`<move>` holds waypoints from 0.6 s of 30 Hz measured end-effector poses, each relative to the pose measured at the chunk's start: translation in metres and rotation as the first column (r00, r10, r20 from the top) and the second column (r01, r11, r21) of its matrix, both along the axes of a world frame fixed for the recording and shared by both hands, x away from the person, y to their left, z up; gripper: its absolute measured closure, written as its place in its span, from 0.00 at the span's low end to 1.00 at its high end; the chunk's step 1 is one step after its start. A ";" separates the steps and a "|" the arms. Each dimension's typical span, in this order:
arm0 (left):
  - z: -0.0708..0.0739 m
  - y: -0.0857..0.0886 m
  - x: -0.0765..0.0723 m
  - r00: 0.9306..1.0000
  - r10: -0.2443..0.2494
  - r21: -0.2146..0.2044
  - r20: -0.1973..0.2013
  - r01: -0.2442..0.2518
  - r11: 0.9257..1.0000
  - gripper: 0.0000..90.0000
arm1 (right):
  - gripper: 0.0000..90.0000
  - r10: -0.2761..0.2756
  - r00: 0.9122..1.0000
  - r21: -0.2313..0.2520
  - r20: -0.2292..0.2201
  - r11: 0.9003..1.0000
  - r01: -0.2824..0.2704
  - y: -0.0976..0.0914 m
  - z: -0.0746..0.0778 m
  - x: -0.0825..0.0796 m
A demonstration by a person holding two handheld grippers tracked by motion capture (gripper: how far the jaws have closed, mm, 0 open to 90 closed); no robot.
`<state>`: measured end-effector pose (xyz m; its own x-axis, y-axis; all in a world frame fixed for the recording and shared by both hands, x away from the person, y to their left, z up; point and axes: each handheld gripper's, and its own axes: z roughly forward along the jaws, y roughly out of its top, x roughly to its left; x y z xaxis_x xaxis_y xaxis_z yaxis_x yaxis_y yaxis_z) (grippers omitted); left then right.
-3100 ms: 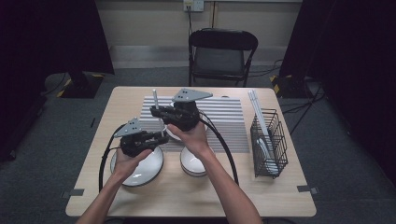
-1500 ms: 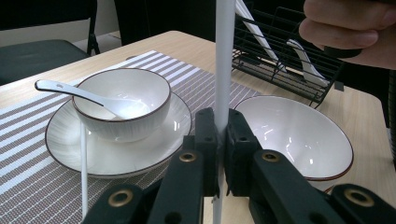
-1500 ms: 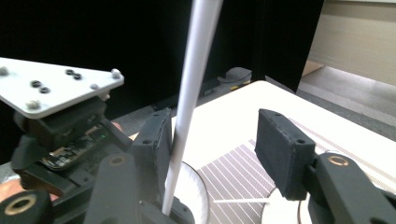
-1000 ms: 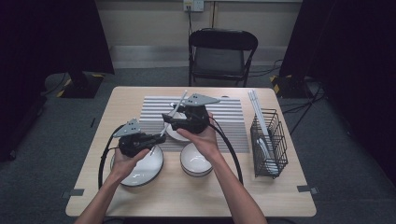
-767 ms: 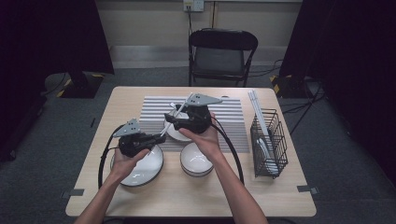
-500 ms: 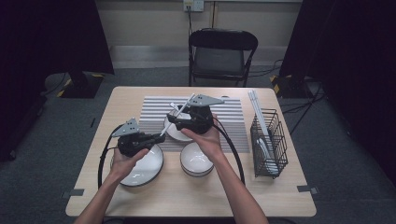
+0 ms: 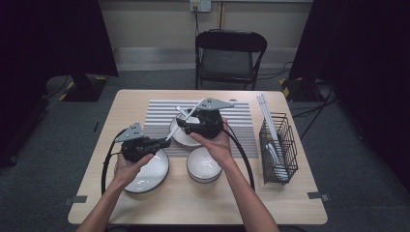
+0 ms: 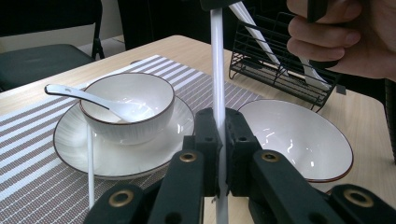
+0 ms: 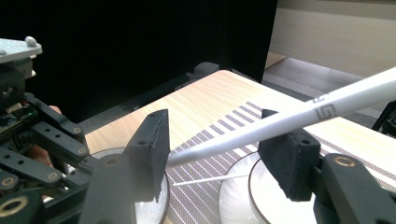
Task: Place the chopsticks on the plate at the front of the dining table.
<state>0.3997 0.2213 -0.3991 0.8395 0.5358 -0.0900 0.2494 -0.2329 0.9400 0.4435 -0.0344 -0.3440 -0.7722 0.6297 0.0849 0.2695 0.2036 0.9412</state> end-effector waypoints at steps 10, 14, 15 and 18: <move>0.000 0.000 0.000 1.000 -0.002 0.011 0.002 0.002 1.000 0.96 | 0.47 -0.001 1.000 0.003 -0.015 1.000 0.001 -0.002 -0.005 0.002; -0.001 0.000 0.000 1.000 -0.002 0.004 -0.006 0.002 1.000 0.96 | 0.46 -0.002 1.000 0.001 -0.014 1.000 0.003 -0.002 -0.007 0.001; -0.001 -0.001 0.000 1.000 -0.002 0.004 -0.006 0.002 1.000 0.96 | 0.46 -0.002 1.000 -0.001 -0.014 1.000 0.002 -0.003 -0.007 0.001; -0.001 0.000 0.000 1.000 -0.004 0.005 -0.006 0.004 1.000 0.96 | 0.46 -0.002 1.000 0.006 -0.022 1.000 0.002 -0.003 -0.008 0.001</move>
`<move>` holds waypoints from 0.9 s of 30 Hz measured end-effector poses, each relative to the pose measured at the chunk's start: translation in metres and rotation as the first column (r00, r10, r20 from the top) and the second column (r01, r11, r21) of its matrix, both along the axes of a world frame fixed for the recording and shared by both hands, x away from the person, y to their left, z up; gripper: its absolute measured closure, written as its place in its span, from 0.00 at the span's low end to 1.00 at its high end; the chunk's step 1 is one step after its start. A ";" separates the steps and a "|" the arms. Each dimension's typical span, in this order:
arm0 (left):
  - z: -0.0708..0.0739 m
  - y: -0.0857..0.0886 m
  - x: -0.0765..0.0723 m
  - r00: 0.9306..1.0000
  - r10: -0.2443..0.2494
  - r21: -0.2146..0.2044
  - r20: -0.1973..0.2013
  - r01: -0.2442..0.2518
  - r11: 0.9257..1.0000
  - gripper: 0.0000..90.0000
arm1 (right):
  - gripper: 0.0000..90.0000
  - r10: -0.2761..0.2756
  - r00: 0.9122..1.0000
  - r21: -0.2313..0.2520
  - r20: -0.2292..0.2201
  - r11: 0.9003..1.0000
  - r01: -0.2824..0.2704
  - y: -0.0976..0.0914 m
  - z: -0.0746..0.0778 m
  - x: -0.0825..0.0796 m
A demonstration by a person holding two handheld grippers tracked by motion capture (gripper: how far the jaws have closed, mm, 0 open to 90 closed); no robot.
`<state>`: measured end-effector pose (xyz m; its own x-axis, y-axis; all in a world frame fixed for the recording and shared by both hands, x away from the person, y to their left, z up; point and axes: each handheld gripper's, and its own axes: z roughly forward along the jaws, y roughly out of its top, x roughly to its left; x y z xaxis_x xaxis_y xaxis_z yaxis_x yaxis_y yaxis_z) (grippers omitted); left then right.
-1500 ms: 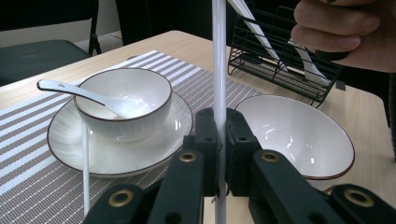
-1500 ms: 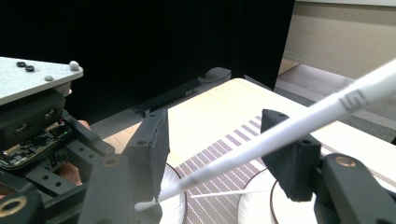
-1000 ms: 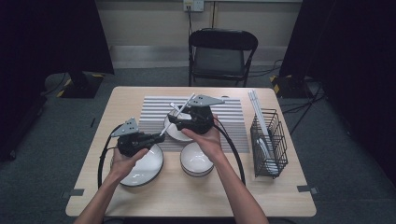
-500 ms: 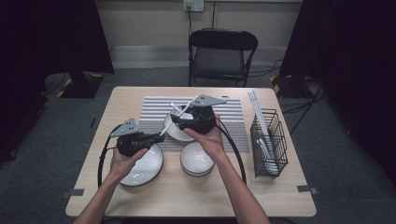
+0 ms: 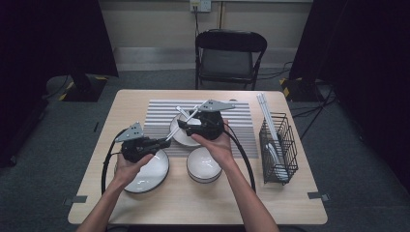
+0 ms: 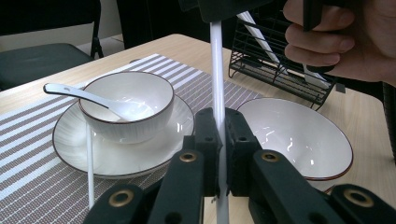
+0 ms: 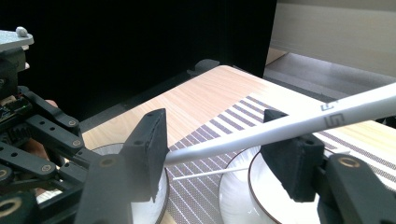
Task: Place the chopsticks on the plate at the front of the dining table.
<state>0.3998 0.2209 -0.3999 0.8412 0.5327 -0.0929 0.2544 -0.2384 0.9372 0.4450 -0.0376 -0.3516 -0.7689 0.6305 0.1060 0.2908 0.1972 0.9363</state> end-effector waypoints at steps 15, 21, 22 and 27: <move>0.000 0.000 0.001 1.000 0.005 0.000 0.000 -0.005 1.000 0.96 | 0.45 0.016 1.000 -0.002 -0.001 1.000 -0.016 0.000 -0.001 -0.002; 0.000 0.001 0.001 1.000 0.014 0.006 0.007 -0.014 1.000 0.96 | 0.45 0.019 1.000 -0.001 0.000 1.000 -0.019 -0.002 -0.001 -0.003; 0.000 0.002 0.001 1.000 0.014 0.005 0.006 -0.014 1.000 0.96 | 0.44 0.019 1.000 -0.002 0.002 1.000 -0.019 -0.002 -0.001 -0.003; 0.001 0.006 0.003 1.000 0.024 -0.003 0.010 -0.024 1.000 0.96 | 0.44 0.016 1.000 -0.005 -0.001 1.000 -0.016 -0.006 -0.001 -0.004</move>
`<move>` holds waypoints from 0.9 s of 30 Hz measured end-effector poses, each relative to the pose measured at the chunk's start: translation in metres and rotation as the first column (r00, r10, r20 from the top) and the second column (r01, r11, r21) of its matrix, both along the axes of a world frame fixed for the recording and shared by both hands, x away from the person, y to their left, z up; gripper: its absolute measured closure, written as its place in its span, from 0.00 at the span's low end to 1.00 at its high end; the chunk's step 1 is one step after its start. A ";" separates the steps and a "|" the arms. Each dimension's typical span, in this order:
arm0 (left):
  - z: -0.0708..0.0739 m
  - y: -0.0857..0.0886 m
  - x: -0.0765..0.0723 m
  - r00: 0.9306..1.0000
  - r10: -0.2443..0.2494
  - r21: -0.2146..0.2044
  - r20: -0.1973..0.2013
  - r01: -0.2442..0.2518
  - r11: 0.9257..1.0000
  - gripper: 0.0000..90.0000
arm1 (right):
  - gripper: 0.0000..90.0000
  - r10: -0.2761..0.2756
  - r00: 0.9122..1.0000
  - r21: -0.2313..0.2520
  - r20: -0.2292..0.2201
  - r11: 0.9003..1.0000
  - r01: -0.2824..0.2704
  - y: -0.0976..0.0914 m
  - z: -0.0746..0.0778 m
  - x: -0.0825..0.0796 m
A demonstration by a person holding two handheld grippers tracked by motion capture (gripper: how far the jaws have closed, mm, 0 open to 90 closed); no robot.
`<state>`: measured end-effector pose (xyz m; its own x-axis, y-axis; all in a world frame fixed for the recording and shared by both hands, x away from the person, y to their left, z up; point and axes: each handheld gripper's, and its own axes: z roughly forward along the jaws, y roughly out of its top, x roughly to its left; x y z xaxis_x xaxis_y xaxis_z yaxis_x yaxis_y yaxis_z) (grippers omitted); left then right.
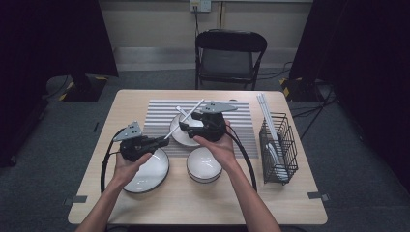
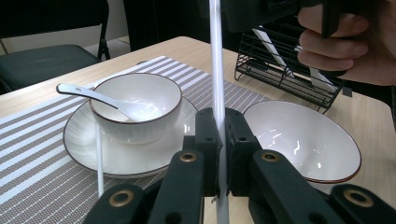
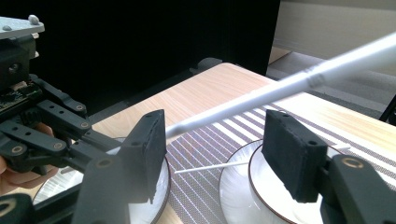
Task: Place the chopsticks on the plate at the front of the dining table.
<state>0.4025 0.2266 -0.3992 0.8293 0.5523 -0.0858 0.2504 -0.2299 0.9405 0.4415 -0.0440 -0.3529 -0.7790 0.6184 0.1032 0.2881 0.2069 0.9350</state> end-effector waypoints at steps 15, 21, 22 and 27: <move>-0.001 0.007 0.003 1.000 0.026 0.003 -0.008 -0.026 1.000 0.96 | 0.45 -0.032 0.999 -0.005 -0.014 0.999 0.032 -0.017 -0.005 -0.001; -0.001 0.013 0.005 0.999 0.041 -0.003 -0.006 -0.041 0.999 0.96 | 0.45 -0.045 0.999 -0.019 -0.020 0.999 0.045 -0.024 -0.008 -0.001; -0.001 0.014 0.005 0.999 0.045 -0.005 -0.003 -0.045 0.999 0.96 | 0.45 -0.047 0.999 -0.019 -0.020 0.999 0.047 -0.025 -0.008 -0.001; -0.001 0.017 0.007 0.999 0.050 -0.001 -0.009 -0.050 0.999 0.96 | 0.45 -0.062 0.998 -0.024 -0.033 0.998 0.061 -0.032 -0.013 -0.001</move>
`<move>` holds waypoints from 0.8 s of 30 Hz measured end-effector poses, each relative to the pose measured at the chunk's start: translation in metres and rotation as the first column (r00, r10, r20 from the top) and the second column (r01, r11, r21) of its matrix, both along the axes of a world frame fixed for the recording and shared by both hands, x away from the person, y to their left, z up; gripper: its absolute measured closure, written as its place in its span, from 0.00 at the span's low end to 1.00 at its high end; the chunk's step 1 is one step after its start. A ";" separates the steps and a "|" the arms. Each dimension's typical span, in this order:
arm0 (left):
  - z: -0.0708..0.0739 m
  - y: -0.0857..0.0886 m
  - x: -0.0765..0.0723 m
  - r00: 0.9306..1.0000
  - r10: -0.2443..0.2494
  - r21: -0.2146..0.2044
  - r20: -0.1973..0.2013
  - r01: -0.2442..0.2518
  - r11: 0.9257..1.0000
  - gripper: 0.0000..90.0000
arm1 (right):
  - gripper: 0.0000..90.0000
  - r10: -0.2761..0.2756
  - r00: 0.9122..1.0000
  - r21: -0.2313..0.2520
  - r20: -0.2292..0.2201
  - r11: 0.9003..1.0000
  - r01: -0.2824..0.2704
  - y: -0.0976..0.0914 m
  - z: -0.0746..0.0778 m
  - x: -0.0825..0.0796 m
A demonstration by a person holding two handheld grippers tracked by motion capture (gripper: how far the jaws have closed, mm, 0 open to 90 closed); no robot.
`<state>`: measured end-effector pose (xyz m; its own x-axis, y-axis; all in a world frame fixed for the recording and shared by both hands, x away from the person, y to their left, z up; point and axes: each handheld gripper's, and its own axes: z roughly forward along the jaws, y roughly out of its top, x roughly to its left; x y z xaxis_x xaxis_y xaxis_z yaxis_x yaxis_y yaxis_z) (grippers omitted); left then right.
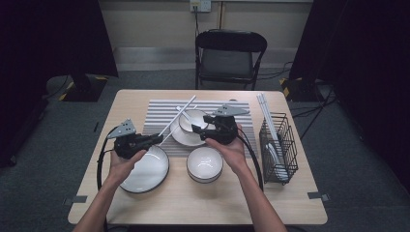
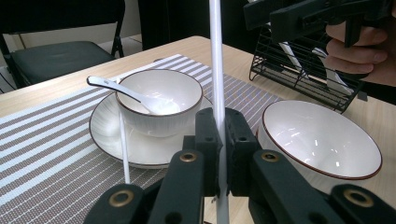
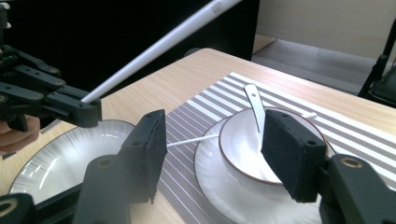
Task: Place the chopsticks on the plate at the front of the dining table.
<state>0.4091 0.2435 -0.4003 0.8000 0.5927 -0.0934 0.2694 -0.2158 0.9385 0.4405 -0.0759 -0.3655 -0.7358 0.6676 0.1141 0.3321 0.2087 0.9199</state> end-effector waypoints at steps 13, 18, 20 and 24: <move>-0.002 0.006 0.003 1.000 0.021 -0.002 -0.009 -0.021 1.000 0.96 | 0.45 -0.030 0.999 -0.010 -0.022 0.999 0.030 -0.016 -0.013 -0.001; -0.002 0.010 0.004 0.999 0.034 -0.001 -0.011 -0.034 0.999 0.96 | 0.45 -0.045 0.998 -0.016 -0.046 0.999 0.044 -0.022 -0.019 -0.001; -0.002 0.012 0.005 0.999 0.033 -0.008 -0.016 -0.033 0.999 0.96 | 0.46 -0.045 0.998 -0.020 -0.047 0.999 0.044 -0.024 -0.019 -0.001; -0.003 0.014 0.007 0.999 0.042 -0.003 -0.018 -0.042 0.999 0.96 | 0.47 -0.049 0.998 -0.013 -0.047 0.999 0.048 -0.027 -0.020 -0.001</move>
